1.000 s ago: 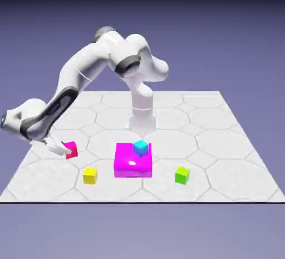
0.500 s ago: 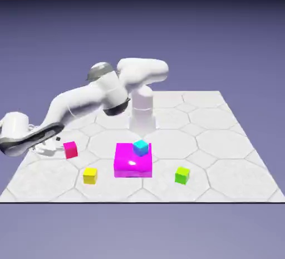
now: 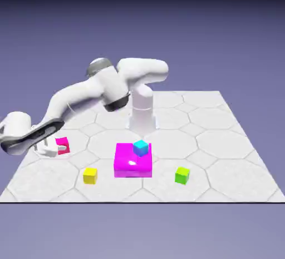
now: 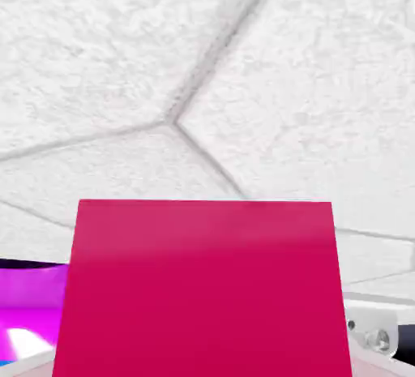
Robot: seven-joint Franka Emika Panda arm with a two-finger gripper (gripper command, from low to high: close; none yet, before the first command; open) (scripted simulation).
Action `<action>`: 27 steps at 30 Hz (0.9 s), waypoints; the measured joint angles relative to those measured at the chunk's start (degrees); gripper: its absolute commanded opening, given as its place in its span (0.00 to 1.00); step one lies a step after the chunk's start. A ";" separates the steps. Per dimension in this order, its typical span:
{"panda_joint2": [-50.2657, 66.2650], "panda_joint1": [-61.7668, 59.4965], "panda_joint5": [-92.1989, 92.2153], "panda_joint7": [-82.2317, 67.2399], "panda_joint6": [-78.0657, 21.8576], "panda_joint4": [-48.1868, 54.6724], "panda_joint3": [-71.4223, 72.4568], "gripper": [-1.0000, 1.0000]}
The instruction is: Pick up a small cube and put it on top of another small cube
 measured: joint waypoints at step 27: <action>-54.01 -7.03 -17.44 40.74 23.93 -34.11 54.34 0.00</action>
